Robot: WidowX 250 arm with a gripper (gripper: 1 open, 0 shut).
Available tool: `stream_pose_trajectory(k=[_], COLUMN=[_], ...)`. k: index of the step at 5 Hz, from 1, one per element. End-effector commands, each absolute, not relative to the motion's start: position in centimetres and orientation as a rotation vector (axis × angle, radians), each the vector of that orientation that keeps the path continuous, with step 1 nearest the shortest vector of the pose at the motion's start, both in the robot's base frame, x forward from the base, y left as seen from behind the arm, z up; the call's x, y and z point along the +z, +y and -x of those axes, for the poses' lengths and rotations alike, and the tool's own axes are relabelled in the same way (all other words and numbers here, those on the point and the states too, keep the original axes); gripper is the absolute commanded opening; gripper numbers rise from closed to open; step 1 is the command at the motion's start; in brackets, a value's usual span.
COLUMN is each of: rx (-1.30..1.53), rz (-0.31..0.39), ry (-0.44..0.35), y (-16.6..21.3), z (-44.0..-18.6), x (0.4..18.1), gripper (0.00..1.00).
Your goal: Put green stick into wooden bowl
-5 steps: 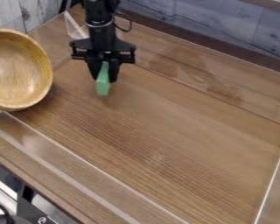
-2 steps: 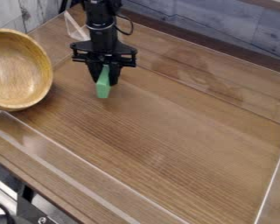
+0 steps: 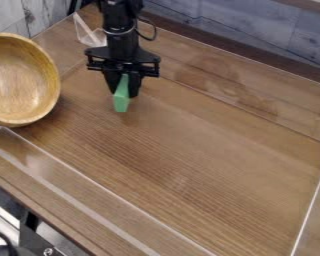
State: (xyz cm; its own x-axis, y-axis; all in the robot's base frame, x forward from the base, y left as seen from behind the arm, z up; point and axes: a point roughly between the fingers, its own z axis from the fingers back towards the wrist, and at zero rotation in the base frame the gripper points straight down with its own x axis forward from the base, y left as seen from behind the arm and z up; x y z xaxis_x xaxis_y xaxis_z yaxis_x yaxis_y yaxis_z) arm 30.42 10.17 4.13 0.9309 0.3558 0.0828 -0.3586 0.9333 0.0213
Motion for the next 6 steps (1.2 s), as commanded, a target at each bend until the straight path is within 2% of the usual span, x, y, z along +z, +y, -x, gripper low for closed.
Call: stream_pose_trajectory(k=[1,6], rx=[0.341,0.318], rz=[-0.041,-0.021], ry=[-0.134,-0.111], y=[9.9,8.7], z=[-32.0,-33.4], x=[5.3,4.0], gripper=[0.0,0.0])
